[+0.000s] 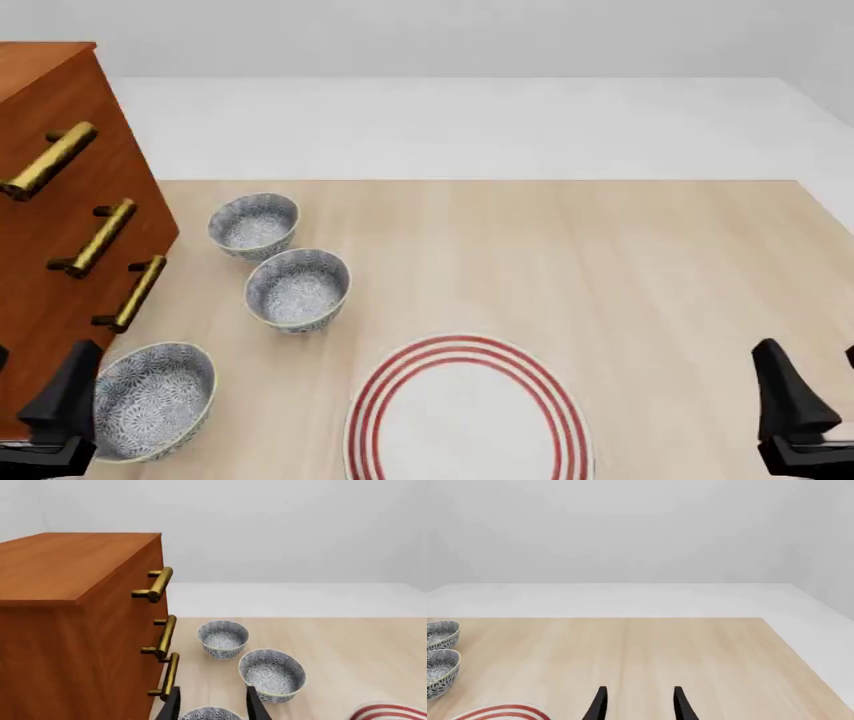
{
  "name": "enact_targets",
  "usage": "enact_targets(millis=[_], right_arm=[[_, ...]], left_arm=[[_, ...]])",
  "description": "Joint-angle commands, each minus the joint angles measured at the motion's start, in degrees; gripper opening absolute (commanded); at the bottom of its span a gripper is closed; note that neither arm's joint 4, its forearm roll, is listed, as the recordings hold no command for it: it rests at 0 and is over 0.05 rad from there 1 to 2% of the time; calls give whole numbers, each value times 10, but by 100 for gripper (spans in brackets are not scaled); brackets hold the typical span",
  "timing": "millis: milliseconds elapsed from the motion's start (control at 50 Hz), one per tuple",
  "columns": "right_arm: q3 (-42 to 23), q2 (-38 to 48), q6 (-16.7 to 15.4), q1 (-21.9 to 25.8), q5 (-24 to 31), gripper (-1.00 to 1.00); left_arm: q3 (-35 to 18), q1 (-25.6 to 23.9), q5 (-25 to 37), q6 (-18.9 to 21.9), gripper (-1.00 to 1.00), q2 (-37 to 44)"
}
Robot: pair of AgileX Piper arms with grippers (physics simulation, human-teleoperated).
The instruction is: Open the top drawer of the cabinet.
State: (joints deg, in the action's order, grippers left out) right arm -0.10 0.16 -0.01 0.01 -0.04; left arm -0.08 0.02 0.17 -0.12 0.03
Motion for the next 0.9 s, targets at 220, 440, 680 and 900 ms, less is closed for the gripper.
enact_targets(millis=[220,440,680,900], right_arm=[[-2,3,0,0,-1,100],[-2,3,0,0,-1,100],[-1,3,0,0,-1,100],[-2,2,-1,0,-1,100]], left_arm=[[-1,5,7,3,100,0],[-32,21,11,47,100,2],[-72,20,-15,182,100,32],[-108,18,-15,234,100,44]])
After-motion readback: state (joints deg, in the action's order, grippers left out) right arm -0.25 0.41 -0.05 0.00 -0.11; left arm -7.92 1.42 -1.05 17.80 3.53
